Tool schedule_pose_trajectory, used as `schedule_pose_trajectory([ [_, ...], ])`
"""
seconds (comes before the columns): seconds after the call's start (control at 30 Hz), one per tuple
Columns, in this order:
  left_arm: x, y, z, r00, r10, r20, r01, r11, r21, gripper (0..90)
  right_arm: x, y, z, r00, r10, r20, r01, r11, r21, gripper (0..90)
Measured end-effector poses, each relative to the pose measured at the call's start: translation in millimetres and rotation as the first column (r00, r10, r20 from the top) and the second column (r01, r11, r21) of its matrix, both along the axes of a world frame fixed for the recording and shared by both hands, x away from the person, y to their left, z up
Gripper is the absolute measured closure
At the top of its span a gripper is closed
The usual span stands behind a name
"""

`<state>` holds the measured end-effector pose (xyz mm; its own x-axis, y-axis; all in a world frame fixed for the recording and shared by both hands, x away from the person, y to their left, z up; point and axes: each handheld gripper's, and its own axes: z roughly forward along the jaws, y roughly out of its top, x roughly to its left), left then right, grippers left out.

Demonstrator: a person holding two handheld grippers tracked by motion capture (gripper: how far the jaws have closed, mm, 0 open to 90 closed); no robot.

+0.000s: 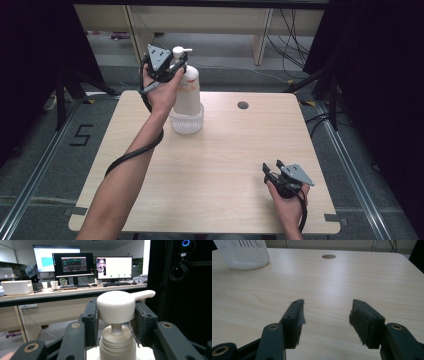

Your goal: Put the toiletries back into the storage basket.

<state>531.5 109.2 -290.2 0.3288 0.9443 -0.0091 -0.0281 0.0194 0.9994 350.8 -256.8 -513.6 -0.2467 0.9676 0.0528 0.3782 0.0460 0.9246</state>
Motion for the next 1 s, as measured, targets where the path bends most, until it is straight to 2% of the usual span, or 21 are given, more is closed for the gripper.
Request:
schedule_pose_trajectory([
  [0.07, 0.8, -0.1, -1.0, 1.0000, 0.002, -0.004, -0.002, 1.0000, 0.004, 58.9, 0.0, 0.8, -0.2, 1.0000, 0.003, -0.004, -0.003, 1.000, 0.013, 44.6],
  [0.2, 2.2, -1.2, -3.1, 1.0000, 0.003, -0.005, -0.003, 1.0000, 0.007, 58.9, 0.6, -1.3, 0.4, 0.9996, 0.024, -0.013, -0.024, 1.000, -0.005, 44.6],
  [0.23, 2.5, -1.2, -3.6, 1.0000, 0.003, -0.007, -0.003, 0.9999, 0.010, 58.9, 0.0, -1.0, 0.7, 0.9998, 0.010, -0.015, -0.011, 1.000, -0.011, 44.6],
  [0.27, 2.8, -1.4, -4.0, 1.0000, 0.003, -0.009, -0.003, 0.9999, 0.010, 58.9, 0.3, -0.4, -0.2, 1.0000, 0.003, 0.003, -0.003, 1.000, 0.002, 44.6],
  [0.47, 4.5, -2.4, -6.0, 0.9999, 0.003, -0.010, -0.003, 0.9999, 0.014, 58.9, -0.4, -1.3, 0.9, 0.9998, 0.010, -0.016, -0.010, 1.000, -0.013, 44.6],
  [0.53, 4.8, -2.5, -6.4, 0.9999, 0.005, -0.010, -0.005, 0.9998, 0.017, 58.9, 0.5, -0.7, 0.0, 1.0000, 0.008, -0.002, -0.008, 1.000, -0.007, 44.6],
  [0.6, 6.2, -2.7, -7.9, 0.9999, 0.007, -0.013, -0.007, 0.9997, 0.023, 58.9, -1.6, 0.9, 0.7, 0.9998, -0.006, -0.021, 0.006, 1.000, 0.017, 44.6],
  [0.63, 6.5, -2.9, -8.6, 0.9998, 0.008, -0.016, -0.008, 0.9997, 0.021, 58.9, 0.3, -1.4, 0.5, 0.9999, 0.010, -0.001, -0.010, 1.000, -0.017, 44.6],
  [0.7, 7.3, -3.2, -9.9, 0.9998, 0.011, -0.018, -0.010, 0.9997, 0.022, 58.9, -0.3, -1.7, 1.1, 0.9999, 0.012, -0.010, -0.012, 1.000, -0.024, 44.6],
  [1.0, 9.6, -3.5, -14.4, 0.9994, 0.016, -0.031, -0.015, 0.9994, 0.030, 58.9, -0.3, -1.7, 1.1, 0.9999, 0.013, -0.009, -0.013, 1.000, -0.024, 44.6],
])
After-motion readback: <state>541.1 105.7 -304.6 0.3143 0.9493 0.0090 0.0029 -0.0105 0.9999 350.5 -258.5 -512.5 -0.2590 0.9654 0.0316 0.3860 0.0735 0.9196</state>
